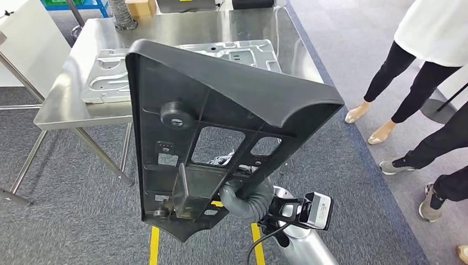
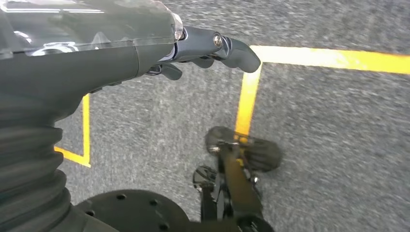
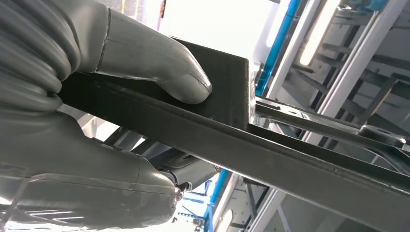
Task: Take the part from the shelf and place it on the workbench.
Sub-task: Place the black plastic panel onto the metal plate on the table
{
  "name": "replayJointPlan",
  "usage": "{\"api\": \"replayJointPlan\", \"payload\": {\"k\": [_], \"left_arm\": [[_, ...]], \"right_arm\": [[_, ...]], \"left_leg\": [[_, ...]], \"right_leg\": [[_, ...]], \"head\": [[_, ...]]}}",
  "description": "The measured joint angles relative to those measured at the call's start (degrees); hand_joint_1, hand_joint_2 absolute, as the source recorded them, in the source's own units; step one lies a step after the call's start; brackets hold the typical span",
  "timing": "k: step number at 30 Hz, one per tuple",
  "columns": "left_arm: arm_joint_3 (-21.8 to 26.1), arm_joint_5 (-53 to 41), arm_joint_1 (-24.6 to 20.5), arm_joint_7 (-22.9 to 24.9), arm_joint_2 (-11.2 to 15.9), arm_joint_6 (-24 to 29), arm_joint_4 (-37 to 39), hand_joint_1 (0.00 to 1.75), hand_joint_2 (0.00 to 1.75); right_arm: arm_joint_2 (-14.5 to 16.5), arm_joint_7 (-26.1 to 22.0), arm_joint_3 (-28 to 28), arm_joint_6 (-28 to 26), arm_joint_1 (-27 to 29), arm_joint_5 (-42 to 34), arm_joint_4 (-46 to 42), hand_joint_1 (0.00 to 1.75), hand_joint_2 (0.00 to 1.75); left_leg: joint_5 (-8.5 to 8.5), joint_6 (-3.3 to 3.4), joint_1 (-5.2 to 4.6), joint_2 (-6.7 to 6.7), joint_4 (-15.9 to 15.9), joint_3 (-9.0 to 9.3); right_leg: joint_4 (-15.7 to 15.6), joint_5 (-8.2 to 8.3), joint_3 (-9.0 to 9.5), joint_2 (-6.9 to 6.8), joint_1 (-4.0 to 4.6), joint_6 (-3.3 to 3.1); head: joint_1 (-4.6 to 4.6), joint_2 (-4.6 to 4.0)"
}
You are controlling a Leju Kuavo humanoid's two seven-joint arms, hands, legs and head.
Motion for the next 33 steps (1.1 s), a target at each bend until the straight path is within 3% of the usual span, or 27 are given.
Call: {"api": "replayJointPlan", "payload": {"k": [1, 3, 6, 7, 9, 10, 11, 12, 14, 15, 16, 19, 21, 23, 25, 26, 27, 29, 30, 31, 33], "left_arm": [[0.02, -0.02, -0.01, 0.01, 0.02, -0.01, -0.01, 0.0, 1.75], [0.06, -0.05, -0.03, -0.03, 0.03, -0.01, -0.01, 0.0, 1.75], [0.11, -0.12, 0.02, -0.21, 0.03, -0.03, -0.02, 0.0, 1.75], [0.13, -0.16, 0.0, -0.26, 0.02, -0.04, -0.02, 0.0, 1.75], [0.13, -0.24, -0.03, -0.31, 0.01, -0.09, -0.02, 0.0, 1.75], [0.13, -0.28, -0.01, -0.31, 0.01, -0.11, -0.02, 0.0, 1.75], [0.13, -0.3, 0.05, -0.31, -0.01, -0.13, -0.02, 0.0, 1.75], [0.14, -0.32, 0.1, -0.3, -0.03, -0.13, -0.02, 0.0, 1.75], [0.14, -0.36, 0.16, -0.3, -0.07, -0.13, -0.02, 0.0, 1.75], [0.15, -0.38, 0.13, -0.3, -0.08, -0.13, -0.01, 0.0, 1.75], [0.17, -0.39, 0.09, -0.3, -0.08, -0.13, -0.01, 0.0, 1.75], [0.28, -0.36, -0.17, -0.28, -0.06, -0.08, -0.02, 0.0, 1.75], [0.38, -0.31, -0.3, -0.32, -0.09, -0.03, -0.05, 0.0, 1.75], [0.44, -0.29, -0.36, -0.38, -0.15, -0.03, -0.07, 0.0, 1.75], [0.47, -0.33, -0.23, -0.42, -0.15, -0.03, -0.07, 0.0, 1.75], [0.48, -0.36, -0.1, -0.44, -0.14, -0.02, -0.07, 0.0, 1.75], [0.49, -0.4, 0.03, -0.45, -0.13, -0.03, -0.07, 0.0, 1.75], [0.49, -0.46, 0.18, -0.46, -0.1, -0.06, -0.06, 0.0, 1.75], [0.49, -0.48, 0.2, -0.46, -0.08, -0.08, -0.05, 0.0, 1.75], [0.5, -0.49, 0.17, -0.47, -0.07, -0.1, -0.05, 0.0, 1.75], [0.51, -0.49, 0.07, -0.48, -0.07, -0.13, -0.04, 0.0, 1.75]], "right_arm": [[-0.01, 0.01, 0.0, 0.01, -0.02, -0.06, 0.02, 1.75, 1.75], [-0.01, 0.0, 0.0, 0.0, -0.05, -0.22, 0.04, 1.75, 1.75], [-0.03, -0.01, 0.0, -0.09, -0.19, -0.39, -0.08, 1.75, 1.75], [-0.06, -0.02, 0.0, -0.12, -0.23, -0.43, -0.12, 1.75, 1.75], [-0.16, -0.04, 0.0, -0.14, -0.18, -0.46, -0.07, 1.75, 1.75], [-0.25, -0.04, 0.0, -0.15, -0.1, -0.46, -0.02, 1.75, 1.75], [-0.33, -0.04, 0.0, -0.15, -0.04, -0.46, 0.02, 1.75, 1.75], [-0.4, -0.03, 0.0, -0.15, -0.01, -0.46, 0.04, 1.75, 1.75], [-0.49, -0.03, 0.0, -0.16, -0.01, -0.49, 0.04, 1.75, 1.75], [-0.52, -0.03, 0.01, -0.16, -0.02, -0.55, 0.04, 1.75, 1.75], [-0.54, -0.03, 0.01, -0.15, -0.02, -0.63, 0.03, 1.75, 1.75], [-0.57, -0.04, -0.01, -0.03, 0.0, -0.87, -0.05, 1.75, 1.75], [-0.54, -0.05, -0.03, 0.11, -0.05, -0.96, -0.17, 1.75, 1.75], [-0.49, -0.07, -0.04, 0.17, -0.09, -0.99, -0.25, 1.75, 1.75], [-0.49, -0.07, -0.04, 0.16, 0.03, -0.96, -0.26, 1.75, 1.75], [-0.49, -0.07, -0.04, 0.16, 0.14, -0.93, -0.26, 1.75, 1.75], [-0.49, -0.06, -0.04, 0.15, 0.25, -0.89, -0.26, 1.75, 1.75], [-0.49, -0.05, -0.04, 0.11, 0.4, -0.76, -0.26, 1.75, 1.75], [-0.49, -0.06, -0.04, 0.11, 0.43, -0.71, -0.26, 1.75, 1.75], [-0.49, -0.06, -0.04, 0.12, 0.44, -0.67, -0.26, 1.75, 1.75], [-0.49, -0.04, -0.04, 0.16, 0.48, -0.61, -0.26, 1.75, 1.75]], "left_leg": [[0.58, 0.24, -0.25, 0.04, -1.87, 0.71], [0.12, 0.56, -0.56, 0.02, -2.67, 1.03], [-0.17, 1.29, -0.05, -0.01, -3.54, 1.96], [-0.35, 1.54, 0.13, 0.0, -3.82, 2.41], [-0.95, 1.8, 0.12, -0.01, -3.9, 3.04], [-1.3, 1.79, 0.13, -0.03, -3.9, 3.41], [-1.67, 1.73, 0.14, -0.07, -3.89, 3.86], [-2.08, 1.62, 0.17, -0.12, -3.89, 4.46], [-3.08, 1.24, 0.19, -0.22, -3.91, 5.81], [-3.56, 0.96, 0.13, -0.27, -3.88, 6.28], [-3.94, 0.64, 0.06, -0.29, -3.89, 6.48], [-4.64, -0.36, 0.05, -0.16, -4.14, 6.67], [-5.71, -0.93, 0.21, -0.03, -2.71, 6.57], [-8.29, -1.31, 0.33, 0.01, 3.67, 3.41], [-10.37, -1.51, 0.38, 0.01, 11.54, -1.71], [-9.87, -1.51, 0.38, 0.01, 13.2, -3.41], [-8.1, -1.45, 0.38, 0.01, 12.55, -3.99], [-2.32, -1.1, 0.37, 0.05, 5.61, -2.3], [-0.29, -0.91, 0.23, 0.08, 1.95, -0.93], [0.77, -0.65, 0.09, 0.1, -0.67, 0.1], [0.44, -0.12, -0.24, 0.08, -2.11, 0.78]], "right_leg": [[0.01, -0.29, 0.15, -0.01, 0.03, 0.25], [-0.11, -0.59, 0.14, -0.01, -0.08, 0.83], [1.63, -1.9, -0.33, -0.09, -0.19, 1.8], [4.54, -3.15, -1.81, -0.1, -0.3, 2.11], [12.93, -5.93, -6.9, -0.1, -0.66, 2.57], [16.24, -6.44, -9.31, -0.11, -0.86, 2.77], [17.44, -5.7, -10.73, -0.12, -1.04, 2.92], [16.18, -3.68, -10.92, -0.13, -1.18, 2.99], [8.63, 1.94, -8.5, -0.2, -1.32, 2.86], [4.98, 3.8, -7.1, -0.25, -1.21, 2.69], [2.52, 4.61, -6.15, -0.29, -1.09, 2.44], [0.98, 3.84, -5.54, -0.11, -0.86, 1.43], [0.4, 3.46, -4.67, -0.11, -1.0, 0.65], [0.01, 2.87, -3.62, -0.31, -1.04, 0.06], [0.0, 2.13, -2.85, -0.37, -0.88, -0.18], [0.01, 1.73, -2.38, -0.31, -0.81, -0.2], [0.01, 1.3, -1.79, -0.23, -0.77, -0.17], [0.01, 0.26, -0.37, -0.11, -0.73, 0.07], [0.06, -0.26, 0.19, -0.08, -0.62, 0.32], [0.09, -0.68, 0.53, -0.04, -0.55, 0.62], [0.03, -1.14, 0.71, -0.01, -0.45, 1.25]], "head": [[0.0, 0.0], [-0.01, 0.0], [-0.01, 0.0], [-0.01, 0.0], [0.0, 0.0], [0.01, 0.0], [0.01, 0.0], [0.01, 0.0], [0.01, 0.0], [0.01, 0.0], [0.01, 0.0], [-0.01, 0.0], [-0.01, 0.0], [-0.02, 0.0], [-0.01, 0.0], [-0.01, 0.0], [-0.01, 0.0], [-0.01, 0.0], [-0.01, 0.0], [-0.01, 0.0], [-0.01, 0.0]]}}
